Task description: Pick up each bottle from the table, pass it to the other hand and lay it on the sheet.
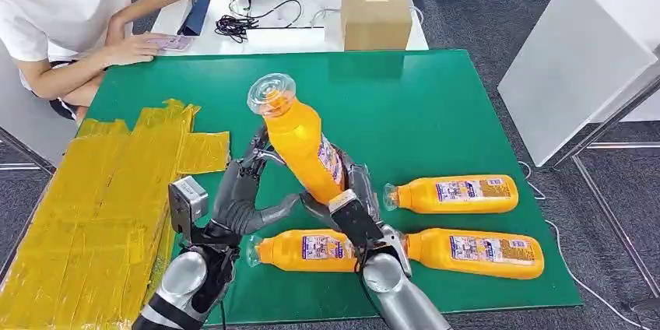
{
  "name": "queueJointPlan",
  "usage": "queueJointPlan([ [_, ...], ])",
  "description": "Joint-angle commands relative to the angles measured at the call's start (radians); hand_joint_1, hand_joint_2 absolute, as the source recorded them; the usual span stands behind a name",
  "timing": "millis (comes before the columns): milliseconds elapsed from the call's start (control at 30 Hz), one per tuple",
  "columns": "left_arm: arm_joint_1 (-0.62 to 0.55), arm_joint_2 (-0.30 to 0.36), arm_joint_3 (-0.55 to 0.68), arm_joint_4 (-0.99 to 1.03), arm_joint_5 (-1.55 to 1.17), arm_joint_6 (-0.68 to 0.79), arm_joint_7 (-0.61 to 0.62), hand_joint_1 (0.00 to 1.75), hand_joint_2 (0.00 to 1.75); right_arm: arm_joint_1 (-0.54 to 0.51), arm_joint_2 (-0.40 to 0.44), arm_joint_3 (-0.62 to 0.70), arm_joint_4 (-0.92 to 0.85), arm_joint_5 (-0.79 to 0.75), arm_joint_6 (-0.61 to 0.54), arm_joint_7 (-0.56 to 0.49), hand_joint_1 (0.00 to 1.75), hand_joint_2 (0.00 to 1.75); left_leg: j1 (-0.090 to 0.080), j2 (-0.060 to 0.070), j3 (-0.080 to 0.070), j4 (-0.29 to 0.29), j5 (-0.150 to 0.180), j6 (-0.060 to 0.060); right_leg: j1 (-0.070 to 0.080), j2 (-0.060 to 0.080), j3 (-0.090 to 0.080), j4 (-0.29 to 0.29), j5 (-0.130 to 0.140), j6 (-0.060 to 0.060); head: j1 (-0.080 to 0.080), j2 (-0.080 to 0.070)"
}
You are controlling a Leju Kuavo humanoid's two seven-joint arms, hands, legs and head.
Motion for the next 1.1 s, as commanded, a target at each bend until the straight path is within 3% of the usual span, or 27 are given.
queueJointPlan([
  [33,-0.034,0.023,-0.027,0.033,0.013,-0.008,0.008,0.0,1.75,-0.072,-0.013,0.039,0.135,0.055,-0.03,0.033,1.73,1.75,0.0,0.002,0.005,-0.001,-0.001,-0.001,0.0,0.001,0.005,-0.002,-0.001,0.0,0.0,0.0],
  [300,-0.068,0.008,-0.035,0.05,0.034,-0.029,0.02,0.0,1.75,-0.132,0.042,0.242,0.323,0.351,-0.149,0.035,1.73,1.75,0.001,0.003,0.005,-0.001,-0.002,-0.001,0.001,0.003,0.004,-0.001,-0.001,0.0,0.0,0.0],
  [467,-0.072,0.008,-0.031,0.06,0.048,-0.035,0.021,0.0,1.75,-0.127,0.06,0.333,0.349,0.428,-0.194,0.029,1.71,1.75,0.001,0.001,0.005,-0.001,-0.002,-0.001,0.001,0.001,0.005,-0.002,-0.001,0.0,0.0,0.0],
  [1100,-0.072,0.008,-0.022,0.078,0.067,-0.036,0.018,0.0,1.75,-0.135,0.049,0.377,0.37,0.395,-0.21,0.032,1.73,1.75,0.002,-0.001,0.006,-0.001,-0.002,-0.002,0.001,-0.003,0.006,-0.002,-0.002,0.0,0.0,0.0],
])
